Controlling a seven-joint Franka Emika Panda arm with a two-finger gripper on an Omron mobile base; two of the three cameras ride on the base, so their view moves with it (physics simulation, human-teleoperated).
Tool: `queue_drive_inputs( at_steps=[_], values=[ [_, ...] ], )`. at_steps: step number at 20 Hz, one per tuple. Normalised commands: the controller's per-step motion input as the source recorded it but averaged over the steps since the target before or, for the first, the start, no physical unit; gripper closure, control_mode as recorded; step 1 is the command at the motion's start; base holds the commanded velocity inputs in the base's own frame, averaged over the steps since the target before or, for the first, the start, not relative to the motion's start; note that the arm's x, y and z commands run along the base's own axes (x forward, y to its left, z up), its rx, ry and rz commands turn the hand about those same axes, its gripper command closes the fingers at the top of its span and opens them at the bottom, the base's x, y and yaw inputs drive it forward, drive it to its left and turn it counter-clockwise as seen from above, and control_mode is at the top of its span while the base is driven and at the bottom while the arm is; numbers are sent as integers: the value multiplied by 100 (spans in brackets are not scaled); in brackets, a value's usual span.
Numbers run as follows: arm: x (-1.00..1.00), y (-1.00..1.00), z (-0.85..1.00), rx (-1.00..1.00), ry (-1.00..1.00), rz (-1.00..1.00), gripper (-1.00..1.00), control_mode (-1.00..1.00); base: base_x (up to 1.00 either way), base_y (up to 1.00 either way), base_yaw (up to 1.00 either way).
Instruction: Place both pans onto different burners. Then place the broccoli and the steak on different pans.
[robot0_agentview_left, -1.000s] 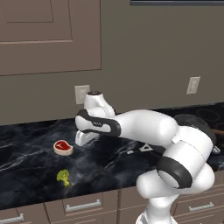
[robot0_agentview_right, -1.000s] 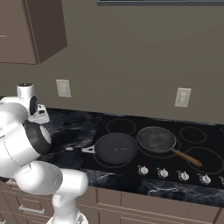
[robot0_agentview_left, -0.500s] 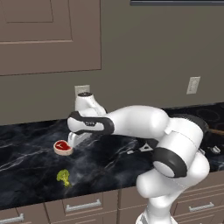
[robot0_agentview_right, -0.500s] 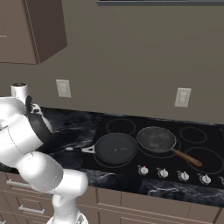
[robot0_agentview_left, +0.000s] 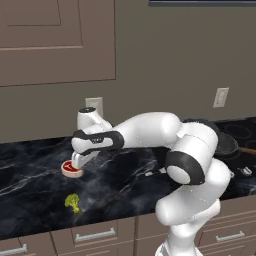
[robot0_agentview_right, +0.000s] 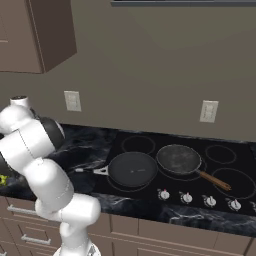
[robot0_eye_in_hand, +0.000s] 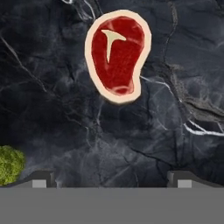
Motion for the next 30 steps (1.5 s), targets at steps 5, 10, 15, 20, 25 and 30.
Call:
queue_drive_inputs(
  at_steps=[5,10,15,20,25,30],
  values=[
    [29,17,-16,0,0,2,-100,-100,0,0,0],
    [14,22,-18,0,2,3,-100,-100,0,0,0],
    [13,22,-11,0,2,2,-100,-100,0,0,0],
    [14,8,-13,0,0,1,-100,-100,0,0,0],
    [14,0,-23,0,0,3,-100,-100,0,0,0],
    [7,0,-24,0,0,3,-100,-100,0,0,0]
  ],
)
